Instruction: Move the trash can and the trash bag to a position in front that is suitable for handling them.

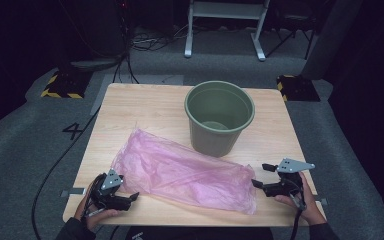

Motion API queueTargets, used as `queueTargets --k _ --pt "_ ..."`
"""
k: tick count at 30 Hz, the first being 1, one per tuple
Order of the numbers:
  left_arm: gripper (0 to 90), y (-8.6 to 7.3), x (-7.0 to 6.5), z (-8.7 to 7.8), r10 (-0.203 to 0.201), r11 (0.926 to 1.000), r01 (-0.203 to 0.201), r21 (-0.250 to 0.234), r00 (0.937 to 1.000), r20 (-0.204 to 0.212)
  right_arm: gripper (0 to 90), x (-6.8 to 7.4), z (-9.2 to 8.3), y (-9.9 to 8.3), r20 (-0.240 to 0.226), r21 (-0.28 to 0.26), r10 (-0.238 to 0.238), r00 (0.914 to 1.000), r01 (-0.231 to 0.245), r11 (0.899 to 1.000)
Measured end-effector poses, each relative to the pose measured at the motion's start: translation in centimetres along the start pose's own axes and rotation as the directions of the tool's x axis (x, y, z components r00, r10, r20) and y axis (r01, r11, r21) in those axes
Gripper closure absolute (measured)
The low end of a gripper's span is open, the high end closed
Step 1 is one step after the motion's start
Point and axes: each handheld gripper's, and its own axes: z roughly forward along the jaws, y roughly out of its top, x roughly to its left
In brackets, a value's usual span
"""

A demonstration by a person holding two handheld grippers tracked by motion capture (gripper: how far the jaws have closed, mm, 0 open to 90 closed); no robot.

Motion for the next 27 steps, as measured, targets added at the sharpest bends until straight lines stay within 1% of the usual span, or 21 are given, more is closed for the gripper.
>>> queueTargets --k 1,3,5,6,7,9,10,11,12,13,14,15,16,19,20,22,23,24,25,27 --pt "13.3 0.0 0.0 0.0 0.000 1.0000 0.000 0.000 1.0000 0.000 21.6 0.4 0.4 0.0 -0.019 0.011 -0.012 0.9998 0.012 1.000" --pt "13.3 0.0 0.0 0.0 0.000 1.0000 0.000 0.000 1.0000 -0.001 21.8 0.8 0.9 -0.2 -0.035 0.024 -0.023 0.9991 0.024 0.999" --pt "13.3 0.0 0.0 0.0 0.000 1.0000 0.000 0.000 1.0000 -0.001 24.0 1.0 1.9 -0.5 -0.039 0.045 -0.027 0.9989 0.029 0.999" --pt "13.3 0.0 0.0 0.0 0.001 1.0000 -0.001 0.000 1.0000 -0.001 25.7 1.2 2.5 -0.7 -0.038 0.068 -0.039 0.9985 0.042 0.997" --pt "13.3 0.0 0.0 0.0 0.000 1.0000 0.000 0.000 1.0000 -0.001 25.7 1.2 2.5 -0.7 -0.038 0.068 -0.039 0.9985 0.042 0.997" --pt "13.3 0.0 0.0 0.0 0.000 1.0000 0.000 0.000 1.0000 -0.001 29.5 1.2 3.0 -0.8 -0.043 0.070 -0.028 0.9987 0.031 0.997" --pt "13.3 0.0 0.0 0.0 0.004 1.0000 -0.004 0.000 1.0000 -0.002 31.1 1.1 3.3 -0.9 -0.044 0.075 -0.033 0.9985 0.036 0.997" --pt "13.3 0.0 0.0 0.0 0.003 1.0000 -0.003 0.000 1.0000 -0.002 34.6 1.0 3.6 -1.0 -0.033 0.081 -0.034 0.9989 0.037 0.996" --pt "13.3 0.0 0.0 0.0 0.003 1.0000 -0.003 0.000 1.0000 -0.002 39.1 0.9 3.8 -1.1 -0.028 0.085 -0.023 0.9994 0.025 0.996" --pt "13.3 0.0 0.0 0.0 0.003 1.0000 -0.003 0.000 1.0000 -0.002 42.2 0.7 3.9 -1.1 -0.024 0.080 -0.016 0.9996 0.018 0.997" --pt "13.3 0.0 0.0 0.0 0.004 1.0000 -0.004 0.000 1.0000 -0.002 51.6 0.5 3.9 -1.1 -0.014 0.076 -0.013 0.9998 0.014 0.997" --pt "13.3 0.0 0.0 0.0 0.003 1.0000 -0.003 0.000 1.0000 -0.002 51.6 0.5 3.9 -1.1 -0.014 0.076 -0.013 0.9998 0.014 0.997" --pt "13.3 0.1 0.1 0.0 0.004 1.0000 -0.004 0.002 1.0000 -0.003 55.5 0.5 3.9 -1.1 0.001 0.078 -0.020 0.9998 0.020 0.997" --pt "13.3 0.1 0.1 0.1 0.005 1.0000 -0.005 0.002 1.0000 -0.003 66.1 0.2 3.8 -1.1 0.005 0.074 -0.032 0.9995 0.031 0.997" --pt "13.3 0.1 0.1 0.2 -0.003 1.0000 0.003 -0.003 1.0000 -0.002 69.2 0.0 3.8 -1.1 0.007 0.073 -0.029 0.9995 0.029 0.997" --pt "13.3 0.3 0.1 0.3 -0.001 1.0000 0.001 -0.001 1.0000 -0.002 72.8 -0.6 3.7 -1.1 0.013 0.072 -0.036 0.9993 0.035 0.997" --pt "13.3 0.3 0.1 0.3 0.003 1.0000 -0.003 0.000 1.0000 -0.004 72.8 -0.6 3.7 -1.1 0.013 0.072 -0.036 0.9993 0.035 0.997" --pt "13.3 0.4 0.1 0.4 0.004 1.0000 -0.004 0.001 1.0000 -0.007 73.4 -0.9 3.7 -1.1 0.012 0.074 -0.026 0.9996 0.025 0.997" --pt "13.3 0.4 0.1 0.4 -0.001 1.0000 0.001 0.000 1.0000 -0.004 73.4 -1.1 3.6 -1.1 0.018 0.073 -0.028 0.9995 0.026 0.997" --pt "13.3 0.5 0.1 0.5 0.001 1.0000 -0.001 -0.003 1.0000 -0.004 72.4 -1.7 3.5 -1.2 0.038 0.071 -0.032 0.9988 0.029 0.997"
